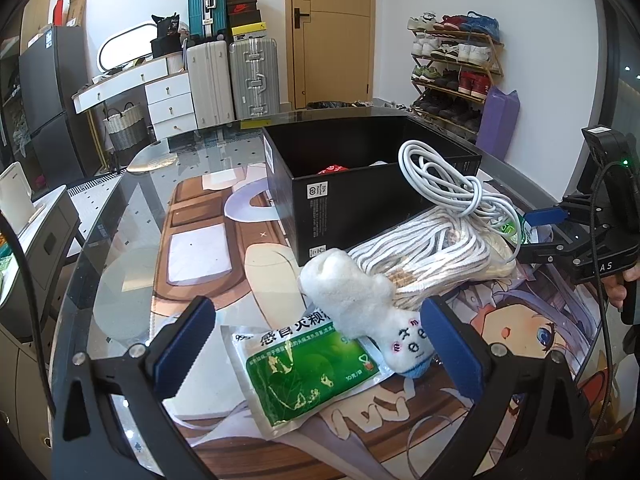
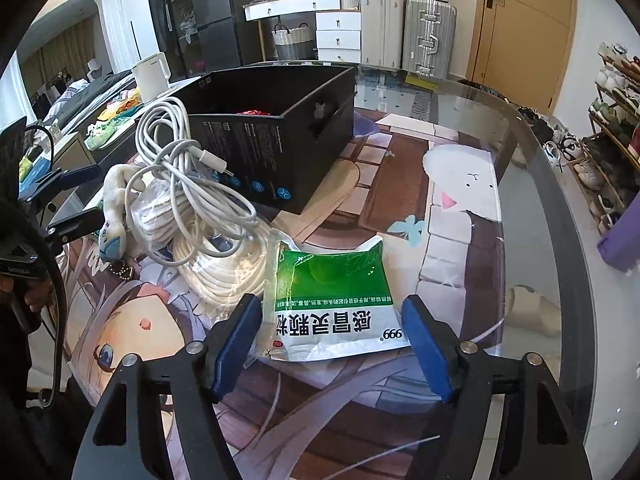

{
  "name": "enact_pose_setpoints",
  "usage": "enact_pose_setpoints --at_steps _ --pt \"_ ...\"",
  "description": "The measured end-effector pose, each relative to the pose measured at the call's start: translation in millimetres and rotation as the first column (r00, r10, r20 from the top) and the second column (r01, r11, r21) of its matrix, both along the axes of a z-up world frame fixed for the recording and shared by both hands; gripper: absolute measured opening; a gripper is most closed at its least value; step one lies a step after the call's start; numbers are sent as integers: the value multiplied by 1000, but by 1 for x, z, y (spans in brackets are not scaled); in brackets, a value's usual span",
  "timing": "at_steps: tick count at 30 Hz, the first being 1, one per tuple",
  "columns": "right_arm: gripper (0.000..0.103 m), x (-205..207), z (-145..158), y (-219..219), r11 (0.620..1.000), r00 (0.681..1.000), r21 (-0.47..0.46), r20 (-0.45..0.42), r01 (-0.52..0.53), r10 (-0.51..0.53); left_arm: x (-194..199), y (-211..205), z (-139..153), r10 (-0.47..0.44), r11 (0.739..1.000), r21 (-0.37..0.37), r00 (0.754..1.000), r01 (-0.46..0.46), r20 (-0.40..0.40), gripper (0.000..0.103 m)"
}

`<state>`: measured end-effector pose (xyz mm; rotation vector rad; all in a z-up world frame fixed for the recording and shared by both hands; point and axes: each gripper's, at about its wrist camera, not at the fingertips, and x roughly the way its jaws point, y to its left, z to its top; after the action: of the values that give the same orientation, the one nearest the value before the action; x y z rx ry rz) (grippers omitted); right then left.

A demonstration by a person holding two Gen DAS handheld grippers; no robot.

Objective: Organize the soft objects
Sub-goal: 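Reach down and grasp the green medicine packet with the right tool, then lift the green packet with the right tool while the left grasps the white plush doll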

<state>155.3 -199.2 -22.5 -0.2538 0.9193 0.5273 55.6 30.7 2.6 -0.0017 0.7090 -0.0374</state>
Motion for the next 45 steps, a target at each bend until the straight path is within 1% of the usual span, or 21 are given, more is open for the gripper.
enact_pose_setpoints --at_steps 2,7,12,13,17,21,25,35,39,41,43,45 --pt "81 0 0 0 1000 1000 -2 7 7 -7 0 -1 0 -1 1000 1 1000 1 0 103" --pt "82 3 2 1 1000 1000 6 12 19 -19 0 -1 -1 0 1000 1 1000 0 -1 103" --pt "82 8 -3 -1 999 999 39 -11 32 -32 0 -1 0 -1 1000 0 1000 1 -1 103" --pt "81 8 -2 -1 999 1000 39 -9 30 -30 0 -1 0 0 1000 0 1000 0 0 103" --pt "63 7 -1 -2 999 1000 38 -5 29 -29 0 -1 0 -1 1000 1 1000 1 0 103" --pt "53 5 0 -4 999 1000 37 -2 24 -24 0 -1 0 -1 1000 2 1000 1 -1 103" --pt "49 3 2 -6 999 1000 40 -1 17 -17 0 -1 -1 1 1000 1 1000 -1 0 103" --pt "49 -7 22 -10 998 999 63 49 10 -13 3 0 -5 6 1000 -4 1000 -6 -11 103" --pt "49 -10 29 -13 997 998 77 65 13 -19 5 -1 -4 0 1000 -12 1000 0 -11 101" --pt "49 -10 31 -15 997 997 82 71 16 -22 6 -2 -4 -7 1000 -16 1000 6 -16 93" --pt "49 -11 33 -15 996 997 84 74 13 -20 8 -5 -5 -15 1000 -18 1000 14 -27 90" --pt "49 -13 35 -15 996 997 85 78 10 -17 9 -7 -5 -21 1000 -17 999 21 -31 84"
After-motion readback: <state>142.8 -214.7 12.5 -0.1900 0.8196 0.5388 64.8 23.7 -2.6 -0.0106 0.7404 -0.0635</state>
